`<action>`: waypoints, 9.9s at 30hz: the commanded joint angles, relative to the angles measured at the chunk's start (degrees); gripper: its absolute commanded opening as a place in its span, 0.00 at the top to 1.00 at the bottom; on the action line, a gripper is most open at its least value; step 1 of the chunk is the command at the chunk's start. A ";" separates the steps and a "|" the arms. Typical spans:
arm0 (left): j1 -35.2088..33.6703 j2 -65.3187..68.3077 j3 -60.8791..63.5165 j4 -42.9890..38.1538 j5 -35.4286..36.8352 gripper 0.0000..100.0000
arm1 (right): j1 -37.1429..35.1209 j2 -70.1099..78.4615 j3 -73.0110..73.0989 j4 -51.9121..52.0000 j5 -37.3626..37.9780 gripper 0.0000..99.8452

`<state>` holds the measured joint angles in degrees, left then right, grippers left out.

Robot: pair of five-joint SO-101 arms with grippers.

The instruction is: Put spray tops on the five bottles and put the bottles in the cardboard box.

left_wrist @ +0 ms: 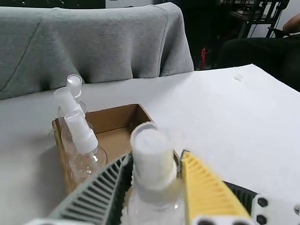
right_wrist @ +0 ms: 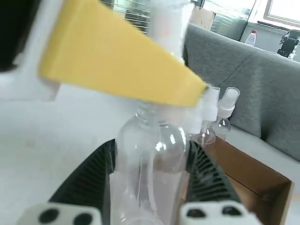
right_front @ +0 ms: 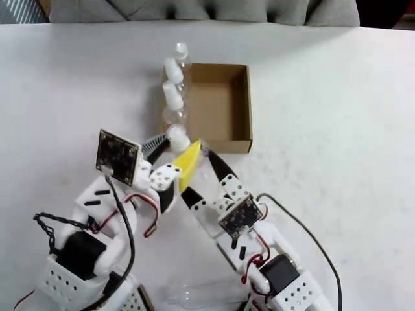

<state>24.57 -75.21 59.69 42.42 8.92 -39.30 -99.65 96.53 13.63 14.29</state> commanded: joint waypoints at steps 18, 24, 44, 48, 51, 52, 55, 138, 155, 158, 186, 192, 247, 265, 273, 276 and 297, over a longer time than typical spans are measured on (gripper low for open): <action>-1.80 -15.96 -0.26 -0.53 3.52 0.82 | 0.66 -1.10 0.53 1.10 0.53 0.98; -6.73 -16.40 -0.70 -1.14 3.78 0.83 | 0.66 -1.10 0.53 1.71 0.53 0.98; -19.30 -4.09 3.43 -13.54 13.89 0.98 | 0.66 -1.10 0.53 1.80 0.53 0.98; -19.30 0.40 3.43 -14.15 13.98 0.97 | 0.66 -1.10 0.53 1.80 0.53 0.98; -19.21 2.95 3.60 -13.98 14.24 0.98 | 0.66 -1.10 0.53 1.80 0.53 0.98; -18.95 3.82 3.87 -14.07 15.12 0.98 | 0.66 -1.10 0.53 1.80 0.53 0.98; -17.19 6.02 4.57 -15.30 17.41 0.98 | 0.66 -1.10 0.53 1.80 0.53 0.98; -3.74 -2.07 12.75 -14.24 8.09 0.98 | 18.51 -1.01 -3.87 0.75 -14.42 0.98; 13.05 -28.26 31.47 -11.16 -2.11 0.98 | 22.46 -0.48 -11.96 -3.12 -22.95 0.98; 14.29 -28.26 32.44 -15.38 -1.41 0.98 | 20.26 -0.40 -13.10 -2.68 -22.95 0.98; 12.62 -28.18 37.36 -22.15 3.96 0.98 | 4.79 25.10 -39.74 18.15 -22.68 0.98; 12.44 -27.91 37.36 -22.15 3.96 0.98 | 4.79 24.66 -45.19 28.97 -22.95 0.98; -27.47 -27.82 37.36 8.35 -12.75 0.98 | 27.82 106.51 -77.19 -18.07 -15.65 0.98; -27.30 -27.82 37.36 8.35 -13.01 0.98 | 28.97 121.80 -89.67 -17.80 -11.60 0.98; -27.30 -27.82 37.36 8.35 -13.01 0.98 | 28.62 121.89 -89.67 -17.80 -7.65 0.98; -27.30 -27.82 37.36 8.35 -13.01 0.98 | 28.62 122.07 -89.67 -17.80 -7.82 0.98; -27.21 -27.82 37.36 8.09 -13.10 0.98 | 28.53 131.38 -95.65 -14.37 -7.74 0.98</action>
<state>-2.42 -103.34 97.14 50.68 -3.65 -11.08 31.87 2.81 -3.43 6.11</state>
